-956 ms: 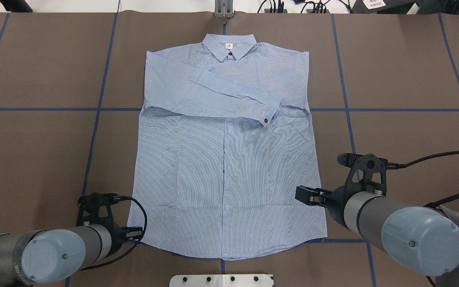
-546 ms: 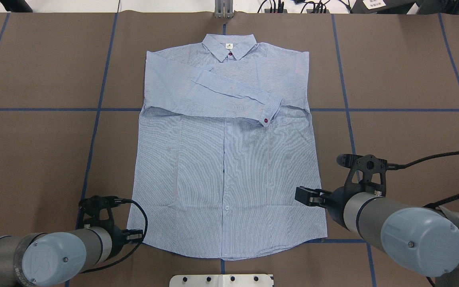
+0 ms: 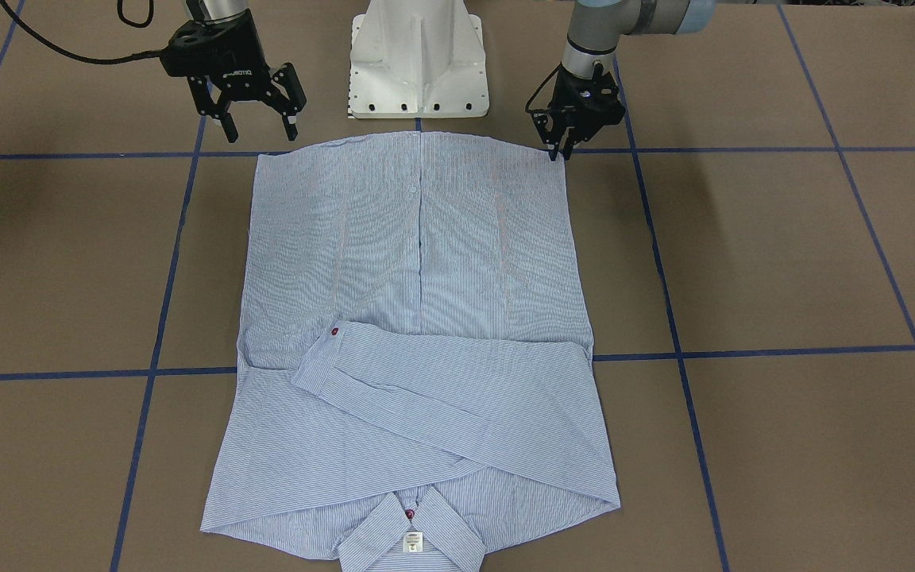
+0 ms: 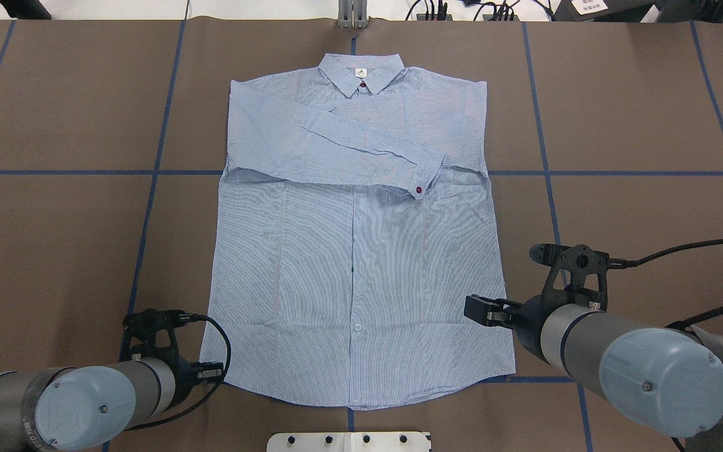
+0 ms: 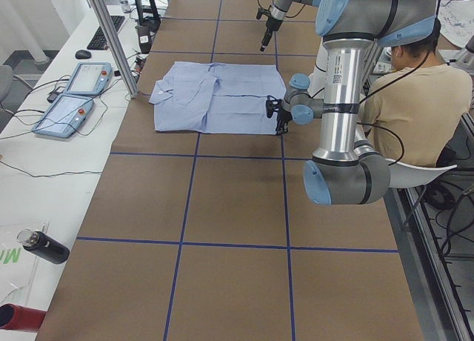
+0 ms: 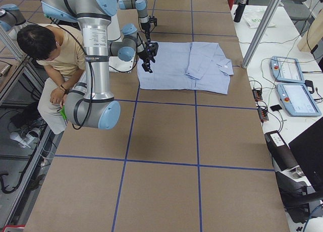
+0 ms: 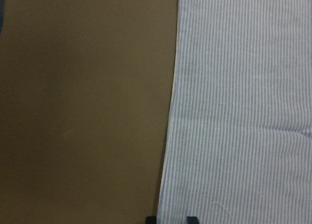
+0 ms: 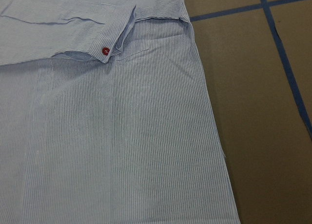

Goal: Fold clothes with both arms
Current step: 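Position both grippers at the hem corners nearest the robot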

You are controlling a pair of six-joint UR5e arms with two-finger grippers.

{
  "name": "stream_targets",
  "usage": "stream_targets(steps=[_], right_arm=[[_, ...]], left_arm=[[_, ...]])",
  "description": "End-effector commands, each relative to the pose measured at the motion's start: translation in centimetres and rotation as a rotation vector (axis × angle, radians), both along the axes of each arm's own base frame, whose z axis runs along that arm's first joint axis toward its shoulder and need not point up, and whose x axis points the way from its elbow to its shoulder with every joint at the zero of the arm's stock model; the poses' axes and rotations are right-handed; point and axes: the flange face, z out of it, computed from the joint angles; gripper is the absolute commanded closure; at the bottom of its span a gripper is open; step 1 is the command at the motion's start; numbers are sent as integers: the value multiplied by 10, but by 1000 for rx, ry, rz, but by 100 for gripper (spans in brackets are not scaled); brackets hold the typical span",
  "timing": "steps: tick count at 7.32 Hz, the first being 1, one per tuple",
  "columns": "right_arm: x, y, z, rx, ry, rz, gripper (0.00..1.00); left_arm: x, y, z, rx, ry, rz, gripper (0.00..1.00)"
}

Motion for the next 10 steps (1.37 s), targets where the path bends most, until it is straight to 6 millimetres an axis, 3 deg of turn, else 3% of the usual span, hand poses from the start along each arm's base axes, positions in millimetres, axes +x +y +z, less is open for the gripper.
stream_targets(steps=[1, 3, 4, 5, 8, 10], right_arm=[[0, 0, 0, 0, -1, 0, 0], [0, 0, 0, 0, 0, 0, 0], [0, 0, 0, 0, -1, 0, 0], [0, 0, 0, 0, 0, 0, 0], [2, 1, 7, -3, 7, 1, 0], [14, 11, 31, 3, -26, -15, 0]], left_arm=[[4, 0, 4, 0, -9, 1, 65], [4, 0, 5, 1, -9, 2, 66], [4, 0, 4, 0, -7, 1, 76], [4, -1, 1, 1, 1, -2, 100], [-2, 0, -13, 3, 30, -1, 100], [-3, 0, -22, 4, 48, -4, 100]])
